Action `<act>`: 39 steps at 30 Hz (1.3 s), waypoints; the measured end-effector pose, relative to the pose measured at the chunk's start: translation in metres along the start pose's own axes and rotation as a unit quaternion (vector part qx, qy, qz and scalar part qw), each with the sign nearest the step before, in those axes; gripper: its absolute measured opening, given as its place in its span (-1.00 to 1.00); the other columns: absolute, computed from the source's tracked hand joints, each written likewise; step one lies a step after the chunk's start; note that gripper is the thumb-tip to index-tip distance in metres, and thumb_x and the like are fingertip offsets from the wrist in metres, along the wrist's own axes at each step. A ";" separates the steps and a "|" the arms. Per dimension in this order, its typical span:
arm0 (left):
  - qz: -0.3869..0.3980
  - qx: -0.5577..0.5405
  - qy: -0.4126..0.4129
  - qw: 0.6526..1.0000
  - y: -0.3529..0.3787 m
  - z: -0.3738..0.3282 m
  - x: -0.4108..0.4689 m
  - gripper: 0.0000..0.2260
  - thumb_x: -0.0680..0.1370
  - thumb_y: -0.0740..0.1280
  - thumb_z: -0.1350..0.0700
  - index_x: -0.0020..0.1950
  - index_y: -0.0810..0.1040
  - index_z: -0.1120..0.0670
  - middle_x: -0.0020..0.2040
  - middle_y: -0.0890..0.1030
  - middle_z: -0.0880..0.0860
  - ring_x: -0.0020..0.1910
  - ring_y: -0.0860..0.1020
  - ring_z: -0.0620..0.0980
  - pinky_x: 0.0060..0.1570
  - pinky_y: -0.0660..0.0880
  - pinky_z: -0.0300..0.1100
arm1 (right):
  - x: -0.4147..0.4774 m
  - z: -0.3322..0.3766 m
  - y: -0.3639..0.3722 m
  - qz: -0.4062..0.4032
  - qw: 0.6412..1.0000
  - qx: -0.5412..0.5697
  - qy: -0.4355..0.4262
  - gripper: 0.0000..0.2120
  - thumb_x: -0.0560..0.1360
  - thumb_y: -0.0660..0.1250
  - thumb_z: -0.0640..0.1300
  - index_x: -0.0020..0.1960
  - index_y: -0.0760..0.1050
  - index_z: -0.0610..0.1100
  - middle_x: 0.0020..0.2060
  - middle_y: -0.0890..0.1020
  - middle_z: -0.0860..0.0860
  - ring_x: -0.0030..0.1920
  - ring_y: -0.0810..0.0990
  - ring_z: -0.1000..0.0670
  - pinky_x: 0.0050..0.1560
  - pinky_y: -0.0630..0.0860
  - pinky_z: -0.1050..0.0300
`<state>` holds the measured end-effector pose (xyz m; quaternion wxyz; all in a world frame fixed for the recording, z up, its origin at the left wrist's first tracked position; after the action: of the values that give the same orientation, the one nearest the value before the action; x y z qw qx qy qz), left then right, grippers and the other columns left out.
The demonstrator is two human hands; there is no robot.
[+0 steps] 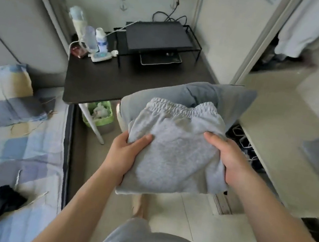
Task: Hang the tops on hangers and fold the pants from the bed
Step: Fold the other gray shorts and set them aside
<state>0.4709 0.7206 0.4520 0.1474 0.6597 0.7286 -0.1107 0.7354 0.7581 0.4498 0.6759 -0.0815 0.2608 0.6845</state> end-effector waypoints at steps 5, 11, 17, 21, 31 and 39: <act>0.112 0.060 0.061 0.990 0.092 -0.066 0.084 -0.70 0.45 0.52 -0.17 0.09 0.65 -0.06 -0.02 0.73 -0.06 -0.05 0.71 -0.06 -0.12 0.63 -0.16 | 0.032 0.049 -0.070 -0.090 0.993 0.059 -0.038 -0.75 0.32 0.51 0.00 -0.08 0.74 -0.12 -0.04 0.73 -0.17 -0.06 0.73 -0.19 -0.21 0.64 0.05; 0.261 0.102 0.079 0.957 0.218 -0.108 0.169 -0.75 0.47 0.53 -0.08 0.08 0.61 -0.06 -0.03 0.73 -0.07 -0.05 0.71 -0.05 -0.17 0.64 -0.16 | 0.047 0.084 -0.157 -0.237 0.957 0.150 -0.067 -0.77 0.30 0.53 -0.02 -0.12 0.75 -0.14 -0.09 0.74 -0.18 -0.12 0.74 -0.17 -0.24 0.65 0.04; 0.398 0.145 0.040 0.905 0.350 -0.101 0.210 -0.73 0.49 0.52 -0.01 0.16 0.61 -0.05 -0.01 0.72 -0.12 -0.08 0.70 -0.13 -0.22 0.60 -0.31 | 0.029 0.080 -0.239 -0.393 0.889 0.223 -0.080 -0.52 0.24 0.60 -0.01 0.12 0.66 -0.14 0.01 0.73 -0.14 -0.02 0.73 -0.16 -0.12 0.64 -0.01; 0.440 0.183 0.009 0.879 0.424 -0.078 0.226 -0.73 0.47 0.54 -0.01 0.13 0.63 -0.02 -0.04 0.73 -0.11 -0.10 0.71 -0.10 -0.25 0.60 -0.28 | 0.024 0.068 -0.285 -0.414 0.862 0.283 -0.070 -0.52 0.22 0.58 0.03 0.10 0.67 -0.11 0.01 0.73 -0.14 -0.01 0.73 -0.17 -0.22 0.66 0.01; 0.402 0.226 -0.021 0.887 0.547 -0.030 0.289 -0.79 0.53 0.49 0.05 0.13 0.61 0.03 -0.02 0.73 0.01 -0.02 0.70 0.08 -0.02 0.64 0.03 | 0.081 0.083 -0.399 -0.508 0.800 0.292 -0.131 -0.72 0.44 0.48 -0.27 0.12 0.61 -0.08 -0.13 0.75 -0.02 -0.16 0.74 -0.03 -0.32 0.61 0.16; 0.452 0.250 -0.005 0.856 0.642 -0.001 0.330 -0.84 0.53 0.47 0.01 0.10 0.64 -0.09 0.02 0.73 0.00 -0.01 0.70 0.06 -0.03 0.63 0.04 | 0.103 0.082 -0.472 -0.582 0.755 0.282 -0.111 -0.60 0.38 0.51 -0.23 0.20 0.60 -0.08 0.00 0.72 -0.09 -0.06 0.72 -0.08 -0.20 0.62 0.07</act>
<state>1.0808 1.0950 0.3546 0.0149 0.9305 0.2975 -0.2131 1.2049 0.8640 0.3553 0.9602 0.0532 0.2678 0.0588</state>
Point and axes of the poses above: each hand's wrist, its own x-axis towards the middle knuckle, its own y-axis out of the palm, z = x × y, the point moved 7 cm from there along x, towards the middle knuckle
